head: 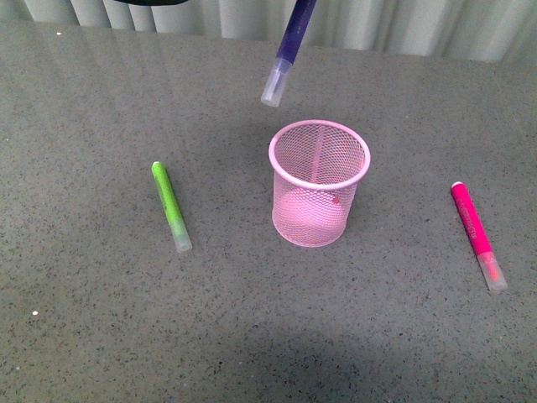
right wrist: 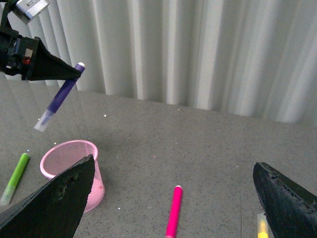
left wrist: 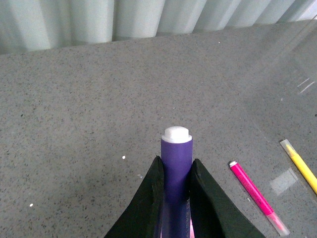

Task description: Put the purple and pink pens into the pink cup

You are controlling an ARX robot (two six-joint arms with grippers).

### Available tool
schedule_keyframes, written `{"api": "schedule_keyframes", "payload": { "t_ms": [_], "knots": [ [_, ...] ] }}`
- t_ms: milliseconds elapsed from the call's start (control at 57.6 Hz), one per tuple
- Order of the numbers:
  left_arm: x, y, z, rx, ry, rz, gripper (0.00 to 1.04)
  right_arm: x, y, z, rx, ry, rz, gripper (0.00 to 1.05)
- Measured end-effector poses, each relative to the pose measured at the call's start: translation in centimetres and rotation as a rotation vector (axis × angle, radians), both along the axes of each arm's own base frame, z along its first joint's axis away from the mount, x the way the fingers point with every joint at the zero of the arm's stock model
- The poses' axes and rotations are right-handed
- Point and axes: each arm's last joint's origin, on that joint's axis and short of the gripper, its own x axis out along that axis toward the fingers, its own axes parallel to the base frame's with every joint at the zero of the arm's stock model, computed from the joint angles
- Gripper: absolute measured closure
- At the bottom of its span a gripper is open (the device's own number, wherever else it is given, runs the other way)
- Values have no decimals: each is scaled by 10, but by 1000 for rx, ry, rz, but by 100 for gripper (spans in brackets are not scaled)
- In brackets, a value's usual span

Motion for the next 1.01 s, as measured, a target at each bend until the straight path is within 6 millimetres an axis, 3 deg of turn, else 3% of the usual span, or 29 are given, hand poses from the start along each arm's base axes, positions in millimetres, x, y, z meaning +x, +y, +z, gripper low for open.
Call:
{"api": "schedule_keyframes", "payload": {
  "t_ms": [451, 729, 1007],
  "knots": [
    [-1, -13, -19, 2, 27, -47, 97, 0, 0, 0, 0, 0, 0, 7],
    [-4, -17, -44, 22, 64, -51, 97, 0, 0, 0, 0, 0, 0, 7],
    [-4, -18, -51, 27, 71, -43, 97, 0, 0, 0, 0, 0, 0, 7]
  ]
}}
